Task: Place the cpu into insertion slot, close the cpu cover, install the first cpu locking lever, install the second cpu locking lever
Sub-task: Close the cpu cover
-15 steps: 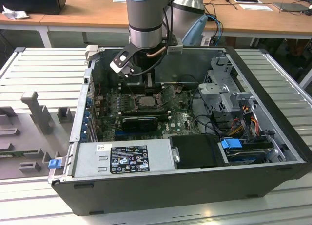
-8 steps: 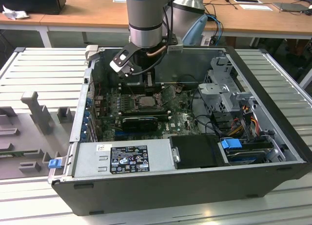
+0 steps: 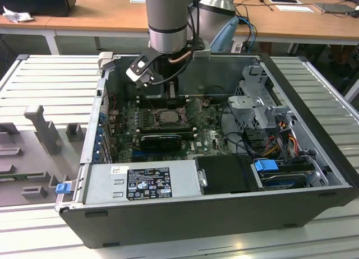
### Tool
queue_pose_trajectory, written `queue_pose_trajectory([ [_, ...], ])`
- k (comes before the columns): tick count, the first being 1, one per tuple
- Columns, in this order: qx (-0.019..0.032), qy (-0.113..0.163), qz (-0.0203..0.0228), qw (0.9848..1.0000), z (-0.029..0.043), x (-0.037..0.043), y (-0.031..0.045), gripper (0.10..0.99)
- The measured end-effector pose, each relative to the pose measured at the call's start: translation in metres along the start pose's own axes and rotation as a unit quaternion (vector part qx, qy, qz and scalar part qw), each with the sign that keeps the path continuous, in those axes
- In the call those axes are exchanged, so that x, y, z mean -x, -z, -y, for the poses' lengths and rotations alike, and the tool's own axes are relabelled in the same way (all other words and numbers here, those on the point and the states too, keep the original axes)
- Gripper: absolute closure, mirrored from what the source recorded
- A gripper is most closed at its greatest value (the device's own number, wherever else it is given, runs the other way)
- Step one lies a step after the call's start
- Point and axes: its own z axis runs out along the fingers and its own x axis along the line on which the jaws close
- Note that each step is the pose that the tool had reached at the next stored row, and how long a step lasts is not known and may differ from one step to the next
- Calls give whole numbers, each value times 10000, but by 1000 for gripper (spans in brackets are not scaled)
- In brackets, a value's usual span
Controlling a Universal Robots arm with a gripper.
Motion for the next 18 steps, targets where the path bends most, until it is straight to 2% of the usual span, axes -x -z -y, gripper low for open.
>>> queue_pose_trajectory([
  [18,0,-15,2,10000,-8,-2,80,980],
])
